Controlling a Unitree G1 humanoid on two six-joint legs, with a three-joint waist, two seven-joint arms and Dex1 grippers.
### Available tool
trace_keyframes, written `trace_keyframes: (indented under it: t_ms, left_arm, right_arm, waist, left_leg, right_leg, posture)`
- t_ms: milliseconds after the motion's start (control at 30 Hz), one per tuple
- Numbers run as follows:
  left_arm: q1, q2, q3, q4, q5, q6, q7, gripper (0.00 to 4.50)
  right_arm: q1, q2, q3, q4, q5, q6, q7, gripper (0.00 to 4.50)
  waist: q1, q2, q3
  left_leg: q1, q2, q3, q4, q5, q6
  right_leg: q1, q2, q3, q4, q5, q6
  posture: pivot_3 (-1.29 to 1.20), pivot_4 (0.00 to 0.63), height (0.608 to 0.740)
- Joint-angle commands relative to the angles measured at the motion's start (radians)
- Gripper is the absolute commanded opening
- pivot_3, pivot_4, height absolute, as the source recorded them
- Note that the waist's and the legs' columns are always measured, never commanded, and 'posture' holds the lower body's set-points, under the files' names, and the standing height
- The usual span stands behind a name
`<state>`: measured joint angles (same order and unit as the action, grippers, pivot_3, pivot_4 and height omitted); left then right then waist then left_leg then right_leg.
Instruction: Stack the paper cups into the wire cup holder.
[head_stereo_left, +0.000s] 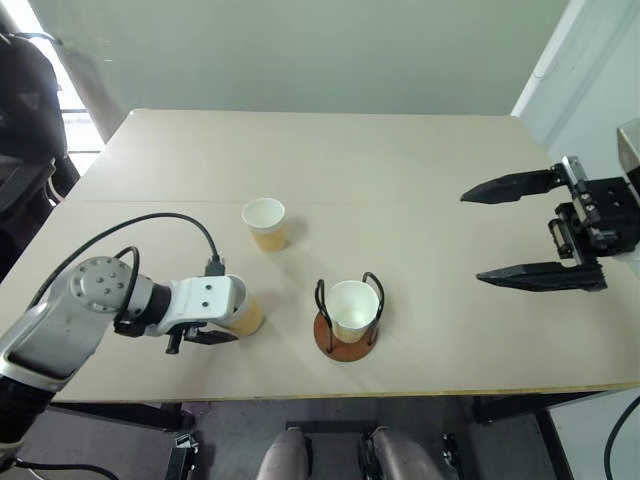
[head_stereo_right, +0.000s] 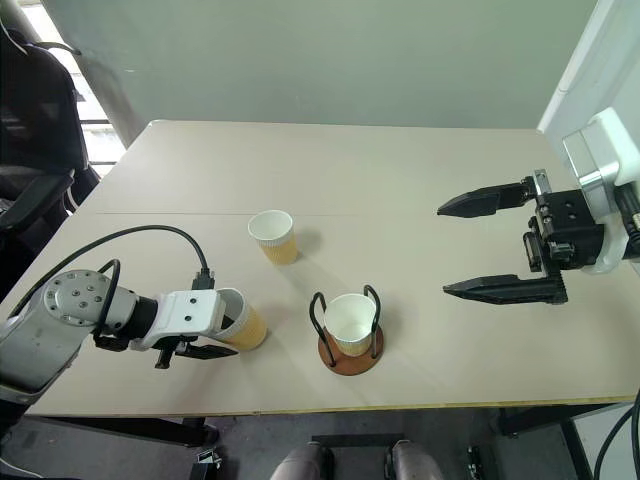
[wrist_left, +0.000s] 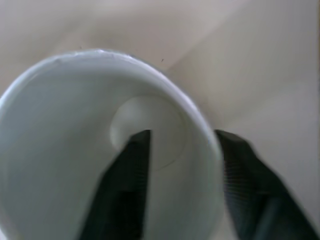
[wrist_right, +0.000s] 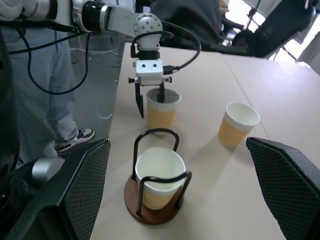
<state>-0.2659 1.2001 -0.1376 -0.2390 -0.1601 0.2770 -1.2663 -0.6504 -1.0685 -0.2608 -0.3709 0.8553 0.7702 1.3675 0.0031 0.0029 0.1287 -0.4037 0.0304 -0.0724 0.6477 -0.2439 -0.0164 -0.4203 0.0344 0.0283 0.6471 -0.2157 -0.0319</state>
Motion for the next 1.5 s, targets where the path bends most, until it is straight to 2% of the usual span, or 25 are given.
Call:
trace_keyframes:
  t_ms: [33, 67, 100, 233, 333, 433, 533, 600, 800, 933, 1033, 1267, 1500]
  left_arm:
    - [-0.023, -0.003, 0.009, 0.001, 0.020, -0.024, -0.015, 0.58]
    - [-0.024, -0.004, 0.013, -0.002, 0.018, -0.022, -0.019, 0.15]
    - [-0.025, -0.004, 0.019, -0.009, 0.011, -0.017, -0.024, 0.07]
    - [-0.029, 0.006, 0.049, -0.039, -0.033, 0.012, -0.053, 0.07]
    - [-0.085, 0.020, 0.108, -0.074, -0.142, 0.085, -0.106, 0.07]
    - [-0.252, 0.029, 0.140, -0.083, -0.288, 0.211, -0.185, 0.07]
    - [-0.474, 0.006, 0.108, -0.031, -0.369, 0.255, -0.295, 0.07]
    - [-0.610, -0.013, 0.032, 0.013, -0.416, 0.226, -0.341, 0.07]
    - [-0.921, -0.090, -0.327, 0.134, -0.493, 0.020, -0.348, 0.07]
    - [-1.077, -0.141, -0.581, 0.212, -0.513, -0.153, -0.348, 0.07]
    - [-1.159, -0.186, -0.724, 0.298, -0.496, -0.274, -0.348, 0.07]
    - [-1.264, -0.280, -0.930, 0.437, -0.503, -0.454, -0.348, 0.07]
    - [-1.295, -0.321, -1.003, 0.477, -0.543, -0.528, -0.348, 0.07]
  right_arm:
    - [-0.005, -0.027, -0.029, -0.024, 0.019, -0.010, -0.021, 4.50]
    - [-0.004, -0.028, -0.027, -0.024, 0.020, -0.012, -0.023, 4.50]
    - [-0.004, -0.030, -0.025, -0.025, 0.021, -0.013, -0.025, 4.50]
    - [-0.013, -0.033, -0.017, -0.016, 0.019, -0.020, -0.027, 4.50]
    - [-0.014, -0.044, -0.023, -0.010, 0.026, -0.021, -0.016, 4.50]
    - [0.029, -0.081, -0.067, -0.022, 0.055, 0.003, 0.016, 4.50]
    - [0.127, -0.135, -0.136, -0.040, 0.057, 0.015, 0.056, 4.50]
    - [0.159, -0.157, -0.166, -0.032, 0.038, 0.001, 0.051, 4.50]
    - [0.176, -0.159, -0.200, -0.068, 0.053, -0.004, -0.021, 4.50]
    - [0.218, -0.165, -0.266, -0.126, 0.079, 0.028, -0.071, 4.50]
    - [0.254, -0.172, -0.328, -0.169, 0.106, 0.061, -0.104, 4.50]
    - [0.317, -0.173, -0.425, -0.251, 0.162, 0.118, -0.184, 4.50]
    - [0.367, -0.176, -0.481, -0.297, 0.196, 0.147, -0.240, 4.50]
  waist:
    - [0.000, 0.000, 0.000]
    - [0.000, 0.000, 0.000]
    - [0.000, 0.000, 0.000]
    - [0.000, 0.000, 0.000]
    - [0.000, 0.000, 0.000]
    - [0.009, 0.000, 0.000]
    - [0.019, -0.001, -0.001]
    - [0.020, 0.000, -0.001]
    - [0.018, 0.001, -0.001]
    - [0.018, 0.002, 0.000]
    - [0.019, 0.004, 0.000]
    - [0.020, 0.005, 0.001]
    - [0.025, 0.005, 0.001]
  left_leg:
    - [0.000, 0.000, 0.000, 0.000, 0.000, 0.000]
    - [0.000, 0.000, 0.000, 0.000, 0.000, 0.000]
    - [0.000, 0.000, 0.000, 0.000, 0.000, 0.000]
    - [0.000, 0.000, 0.000, 0.000, 0.001, 0.001]
    - [-0.001, 0.000, 0.000, 0.000, 0.001, 0.002]
    - [-0.002, 0.000, 0.000, 0.001, 0.002, 0.004]
    - [-0.003, 0.000, 0.000, 0.001, 0.003, 0.005]
    - [-0.004, -0.001, 0.001, 0.002, 0.003, 0.005]
    - [-0.004, -0.001, 0.001, 0.005, 0.003, 0.006]
    - [-0.006, -0.001, 0.001, 0.007, 0.003, 0.008]
    - [-0.009, -0.001, 0.001, 0.013, 0.001, 0.011]
    - [-0.015, -0.002, 0.001, 0.020, -0.003, 0.017]
    - [-0.017, -0.004, 0.001, 0.021, -0.005, 0.019]
  right_leg:
    - [0.000, 0.000, 0.000, 0.000, 0.000, 0.000]
    - [0.000, 0.000, 0.000, 0.000, 0.000, 0.000]
    - [0.000, 0.000, 0.000, 0.000, 0.000, 0.000]
    - [0.000, 0.000, 0.000, 0.000, 0.001, 0.001]
    - [0.000, 0.000, 0.000, 0.000, 0.001, 0.002]
    - [0.000, 0.000, 0.000, 0.000, 0.001, 0.002]
    - [0.000, 0.000, -0.001, -0.001, 0.001, 0.003]
    - [0.000, -0.001, 0.000, -0.002, 0.001, 0.002]
    - [0.001, -0.001, 0.001, -0.002, 0.004, 0.008]
    - [0.001, -0.001, 0.001, -0.002, 0.004, 0.012]
    - [0.002, -0.001, 0.001, -0.003, 0.002, 0.015]
    - [0.002, -0.002, 0.002, -0.005, 0.003, 0.023]
    - [0.003, -0.003, 0.002, -0.007, 0.002, 0.027]
  posture:
    - [0.00, 0.150, 0.740]
    - [0.00, 0.150, 0.740]
    - [0.00, 0.150, 0.740]
    - [0.00, 0.150, 0.740]
    - [0.00, 0.150, 0.740]
    - [0.00, 0.150, 0.740]
    - [0.00, 0.150, 0.740]
    - [0.00, 0.150, 0.740]
    - [0.00, 0.150, 0.740]
    - [0.00, 0.150, 0.740]
    - [0.00, 0.150, 0.740]
    - [0.00, 0.150, 0.740]
    - [0.00, 0.150, 0.740]
